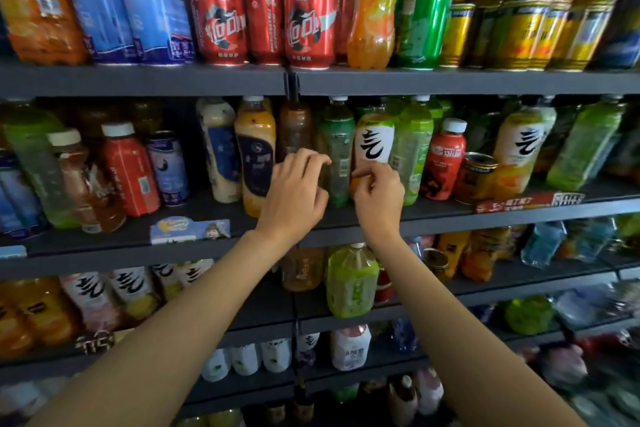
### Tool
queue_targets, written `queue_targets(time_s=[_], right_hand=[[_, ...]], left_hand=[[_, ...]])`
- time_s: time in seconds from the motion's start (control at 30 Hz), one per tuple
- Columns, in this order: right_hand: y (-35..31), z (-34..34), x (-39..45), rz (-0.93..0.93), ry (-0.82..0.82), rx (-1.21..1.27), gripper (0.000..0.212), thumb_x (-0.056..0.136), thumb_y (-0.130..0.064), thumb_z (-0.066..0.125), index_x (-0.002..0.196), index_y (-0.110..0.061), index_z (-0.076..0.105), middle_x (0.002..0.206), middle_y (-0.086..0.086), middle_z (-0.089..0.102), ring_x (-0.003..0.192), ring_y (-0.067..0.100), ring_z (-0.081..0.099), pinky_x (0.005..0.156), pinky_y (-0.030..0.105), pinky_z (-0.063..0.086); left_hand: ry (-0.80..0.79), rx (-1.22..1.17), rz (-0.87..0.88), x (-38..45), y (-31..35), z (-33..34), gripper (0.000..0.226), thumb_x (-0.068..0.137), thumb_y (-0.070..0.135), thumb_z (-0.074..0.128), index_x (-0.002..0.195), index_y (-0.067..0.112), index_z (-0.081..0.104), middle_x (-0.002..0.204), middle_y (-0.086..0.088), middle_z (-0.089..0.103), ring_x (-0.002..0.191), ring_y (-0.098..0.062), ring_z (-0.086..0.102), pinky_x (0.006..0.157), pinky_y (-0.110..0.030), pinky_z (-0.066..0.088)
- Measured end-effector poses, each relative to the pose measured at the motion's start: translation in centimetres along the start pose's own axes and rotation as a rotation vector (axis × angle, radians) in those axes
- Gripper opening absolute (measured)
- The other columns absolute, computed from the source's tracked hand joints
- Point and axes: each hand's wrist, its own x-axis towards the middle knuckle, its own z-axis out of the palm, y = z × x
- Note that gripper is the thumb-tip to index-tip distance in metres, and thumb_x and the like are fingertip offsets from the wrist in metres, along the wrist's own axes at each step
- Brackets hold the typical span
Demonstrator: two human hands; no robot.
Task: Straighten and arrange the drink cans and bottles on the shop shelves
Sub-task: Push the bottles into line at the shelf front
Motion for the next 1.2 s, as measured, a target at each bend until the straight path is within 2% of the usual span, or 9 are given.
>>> queue_targets(time_s=[0.13,0.27,0.57,0.73,0.87,0.93,1.0,1.1,1.2], right_hand=[[3.0,-1.1,1.7,0.021,-0.082,-0.086,0.028,0.086,0.000,0.047,0.113,-0.003,0.056,0.115,0.014,0.054,0.109,0.029,0.046,0.083,0.023,0.031],[5.7,-2.9,3.5,0.057,-0.180,-0.085,0.038,0.086,-0.004,0.054,0.124,-0.004,0.049,0.125,0.014,0.051,0.118,0.030,0.044,0.100,0.037,0.036],[8.5,-6.1,5.6,0.017,-0.258,0.005,0.041,0.087,-0.011,0.059,0.125,-0.005,0.045,0.124,0.011,0.052,0.116,0.025,0.047,0.085,0.026,0.039],[8.7,-5.2,5.7,0.053,-0.436,0.092,0.053,0.085,-0.011,0.063,0.131,-0.003,0.038,0.133,0.010,0.051,0.124,0.023,0.048,0.098,0.029,0.040],[8.5,-3.6,5.5,0.160,-0.583,0.071,0.066,0.086,-0.019,0.064,0.140,-0.005,0.027,0.134,0.010,0.050,0.124,0.026,0.046,0.091,0.024,0.037],[8.6,-2.7,5.7,0.177,-0.590,0.040,0.071,0.086,-0.020,0.064,0.142,-0.006,0.023,0.133,0.013,0.050,0.125,0.033,0.043,0.100,0.032,0.036],[8.5,-2.0,6.1,0.176,-0.588,0.001,0.069,0.087,-0.021,0.062,0.141,-0.005,0.022,0.135,0.014,0.049,0.129,0.035,0.037,0.109,0.041,0.026],[8.4,-1.2,6.4,0.168,-0.572,-0.038,0.069,0.086,-0.022,0.063,0.140,-0.005,0.024,0.137,0.012,0.048,0.130,0.031,0.038,0.113,0.040,0.014],[8.7,-0.7,6.1,0.183,-0.477,0.037,0.074,0.080,-0.020,0.071,0.139,-0.004,0.030,0.137,0.013,0.042,0.126,0.030,0.042,0.107,0.039,0.032]], left_hand=[[-0.104,-0.026,-0.091,0.6,2.4,2.8,0.044,0.079,0.003,0.053,0.123,0.005,0.049,0.120,-0.013,0.051,0.109,-0.031,0.049,0.088,-0.042,0.042],[-0.148,-0.074,-0.200,1.3,4.7,5.4,0.049,0.084,0.005,0.052,0.132,0.005,0.041,0.130,-0.012,0.046,0.120,-0.029,0.043,0.099,-0.039,0.038],[-0.121,-0.118,-0.320,2.3,7.8,8.4,0.050,0.084,0.006,0.053,0.132,0.007,0.040,0.127,-0.012,0.047,0.119,-0.028,0.043,0.099,-0.037,0.037],[-0.122,-0.232,-0.446,2.7,8.0,8.7,0.051,0.086,0.008,0.055,0.134,0.009,0.037,0.133,-0.010,0.047,0.125,-0.024,0.041,0.097,-0.031,0.036],[-0.192,-0.329,-0.639,2.7,7.6,9.0,0.052,0.088,0.010,0.055,0.136,0.008,0.035,0.136,-0.013,0.045,0.128,-0.024,0.040,0.099,-0.030,0.035],[-0.209,-0.388,-0.686,2.8,7.0,9.0,0.050,0.089,0.007,0.052,0.136,0.010,0.035,0.138,-0.011,0.044,0.130,-0.022,0.040,0.101,-0.029,0.033],[-0.233,-0.422,-0.688,2.7,6.3,9.0,0.050,0.089,0.004,0.050,0.136,0.012,0.036,0.140,-0.009,0.044,0.131,-0.021,0.039,0.105,-0.031,0.032],[-0.232,-0.455,-0.675,2.4,5.4,9.0,0.049,0.089,0.000,0.047,0.135,0.012,0.037,0.139,-0.007,0.044,0.131,-0.018,0.039,0.109,-0.033,0.034],[-0.229,-0.487,-0.661,2.2,5.0,9.4,0.049,0.088,-0.005,0.044,0.135,0.010,0.038,0.137,-0.007,0.046,0.130,-0.016,0.041,0.105,-0.025,0.032]])
